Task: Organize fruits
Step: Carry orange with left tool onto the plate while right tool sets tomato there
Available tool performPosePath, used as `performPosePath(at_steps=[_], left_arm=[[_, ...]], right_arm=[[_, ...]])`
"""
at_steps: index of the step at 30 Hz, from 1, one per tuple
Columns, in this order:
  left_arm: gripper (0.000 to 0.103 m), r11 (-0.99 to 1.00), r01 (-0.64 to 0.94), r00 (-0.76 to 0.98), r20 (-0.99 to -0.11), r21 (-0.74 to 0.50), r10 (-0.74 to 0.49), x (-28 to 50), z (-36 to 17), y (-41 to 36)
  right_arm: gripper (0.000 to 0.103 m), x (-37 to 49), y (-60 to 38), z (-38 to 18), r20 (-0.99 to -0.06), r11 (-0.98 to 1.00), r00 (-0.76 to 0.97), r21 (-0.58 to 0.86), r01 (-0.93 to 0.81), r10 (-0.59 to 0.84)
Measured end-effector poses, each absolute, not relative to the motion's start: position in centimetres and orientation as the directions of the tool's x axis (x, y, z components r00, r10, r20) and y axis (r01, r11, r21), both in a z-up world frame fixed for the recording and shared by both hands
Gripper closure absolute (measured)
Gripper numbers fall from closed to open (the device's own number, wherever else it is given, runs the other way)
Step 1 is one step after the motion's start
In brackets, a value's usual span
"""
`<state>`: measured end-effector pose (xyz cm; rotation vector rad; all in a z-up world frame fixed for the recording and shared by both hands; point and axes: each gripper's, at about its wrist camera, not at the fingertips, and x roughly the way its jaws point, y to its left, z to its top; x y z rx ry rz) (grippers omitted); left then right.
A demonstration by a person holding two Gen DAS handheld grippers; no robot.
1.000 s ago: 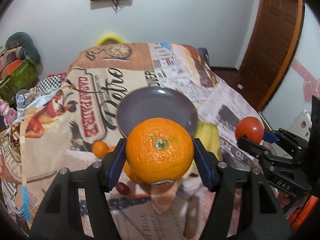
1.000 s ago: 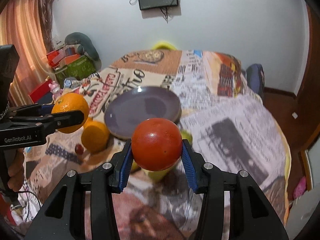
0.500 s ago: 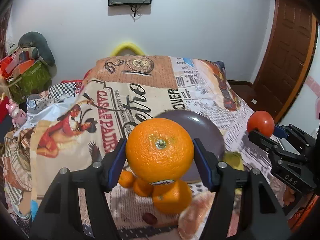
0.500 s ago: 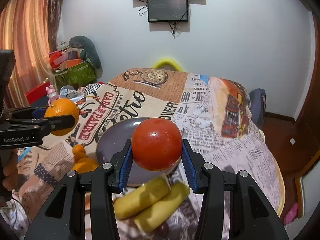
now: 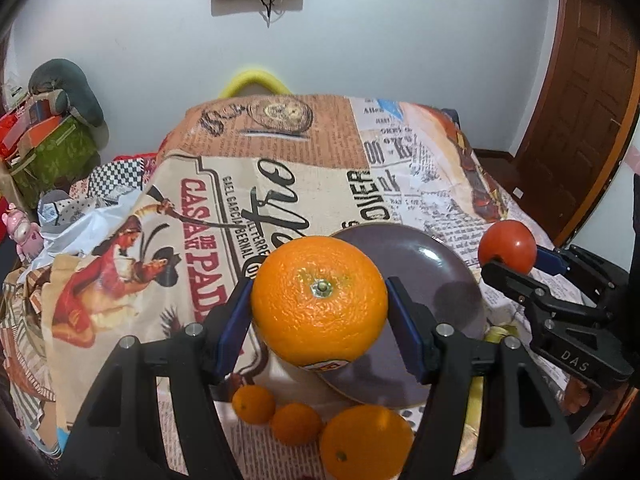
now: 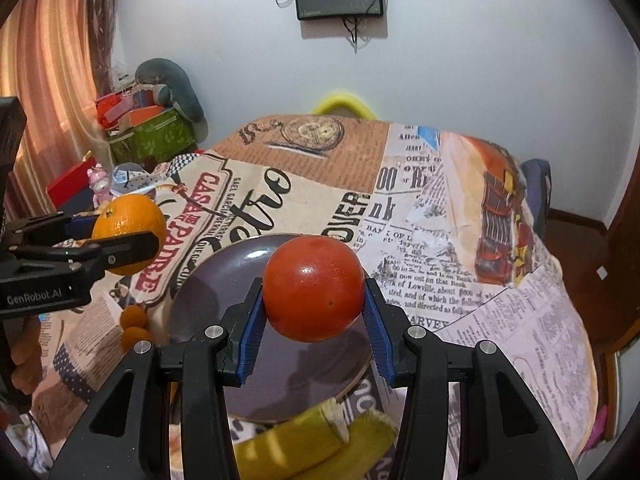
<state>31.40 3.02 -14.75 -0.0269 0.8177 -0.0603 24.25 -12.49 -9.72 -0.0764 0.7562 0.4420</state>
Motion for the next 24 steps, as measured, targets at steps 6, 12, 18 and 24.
performPosePath(at_steps=[6,12,18,24], left_arm=[[0.038,0.998,0.056,0.611,-0.790,-0.023,-0.052,34.0,-17.6,2.8],[0.038,0.996,0.070,0.543,-0.836,-0.055,-0.084,35.5,-19.9,2.8],[0.038,0.996,0.080,0.539,-0.838,-0.046,-0.082,36.0,-20.6,2.6],[0.037,0.995,0.086,0.532,-0.843,-0.041,-0.081,36.4,-21.0,2.1]], right_arm=[[0.060,26.0,-12.1,-11.4,-0.731,0.910,0.600,0.069,-0.409,0.325],[0.060,27.2,-11.8,-12.9,-0.779,0.905,0.539,0.086,-0.416,0.322],[0.060,27.8,-11.5,-14.0,-0.802,0.900,0.503,0.092,-0.426,0.320],[0.059,27.7,-10.6,-14.5,-0.814,0.889,0.489,0.071,-0.453,0.314]])
